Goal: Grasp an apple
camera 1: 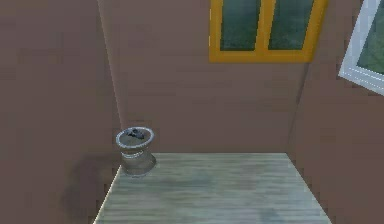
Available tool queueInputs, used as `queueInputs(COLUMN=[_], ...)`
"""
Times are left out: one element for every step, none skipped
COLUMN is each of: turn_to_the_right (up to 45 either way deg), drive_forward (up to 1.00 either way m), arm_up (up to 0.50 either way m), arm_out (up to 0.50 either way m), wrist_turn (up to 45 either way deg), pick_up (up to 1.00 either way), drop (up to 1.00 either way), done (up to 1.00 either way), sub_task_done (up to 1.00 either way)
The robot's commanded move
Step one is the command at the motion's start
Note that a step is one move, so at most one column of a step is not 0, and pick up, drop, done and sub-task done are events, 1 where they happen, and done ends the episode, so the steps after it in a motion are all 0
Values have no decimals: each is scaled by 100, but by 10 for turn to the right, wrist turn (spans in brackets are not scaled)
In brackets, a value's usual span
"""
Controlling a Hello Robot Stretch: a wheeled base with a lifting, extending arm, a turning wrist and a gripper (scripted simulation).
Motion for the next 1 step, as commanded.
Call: queueInputs(turn_to_the_right=[0], drive_forward=[0], arm_up=[0], arm_out=[0], wrist_turn=[450], pick_up=[0], drop=[0], done=[0], sub_task_done=[0])
